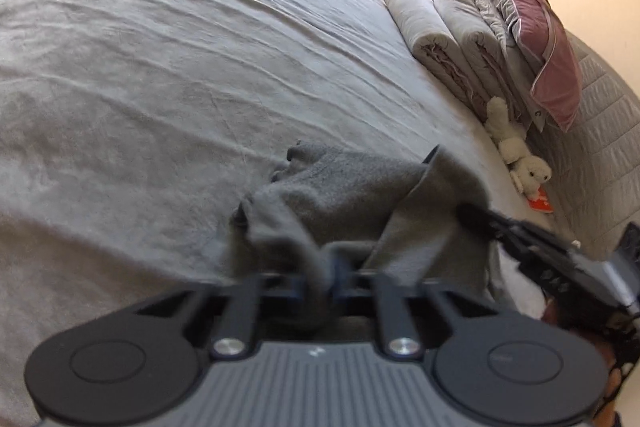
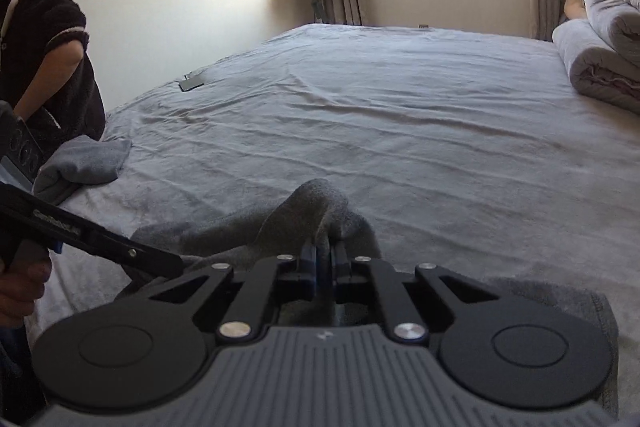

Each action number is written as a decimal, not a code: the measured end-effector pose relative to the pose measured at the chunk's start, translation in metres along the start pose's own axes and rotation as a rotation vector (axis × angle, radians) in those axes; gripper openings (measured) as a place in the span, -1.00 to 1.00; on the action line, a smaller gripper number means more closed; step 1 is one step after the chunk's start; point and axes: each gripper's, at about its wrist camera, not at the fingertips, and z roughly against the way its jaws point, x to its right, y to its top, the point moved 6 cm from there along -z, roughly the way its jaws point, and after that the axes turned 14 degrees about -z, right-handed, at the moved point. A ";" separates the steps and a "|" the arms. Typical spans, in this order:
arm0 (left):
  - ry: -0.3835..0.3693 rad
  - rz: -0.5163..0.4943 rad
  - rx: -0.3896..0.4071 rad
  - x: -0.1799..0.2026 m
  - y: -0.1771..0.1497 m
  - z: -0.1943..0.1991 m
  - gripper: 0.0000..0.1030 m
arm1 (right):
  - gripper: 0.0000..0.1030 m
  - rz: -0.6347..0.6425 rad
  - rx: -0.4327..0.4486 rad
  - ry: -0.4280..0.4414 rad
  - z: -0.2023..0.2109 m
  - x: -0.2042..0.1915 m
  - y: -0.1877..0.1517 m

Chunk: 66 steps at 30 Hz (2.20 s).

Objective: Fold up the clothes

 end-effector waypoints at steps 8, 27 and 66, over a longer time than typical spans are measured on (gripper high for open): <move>-0.062 -0.037 0.223 0.009 0.029 0.064 -0.86 | -0.85 -0.006 0.166 0.100 0.059 -0.014 0.036; 0.097 -0.187 0.476 0.014 0.087 0.160 -0.87 | -0.93 -0.011 0.507 -0.086 0.162 0.024 0.090; 0.197 -0.206 0.011 0.033 0.062 -0.003 -0.12 | 0.35 -0.333 0.237 -0.530 0.084 0.196 0.069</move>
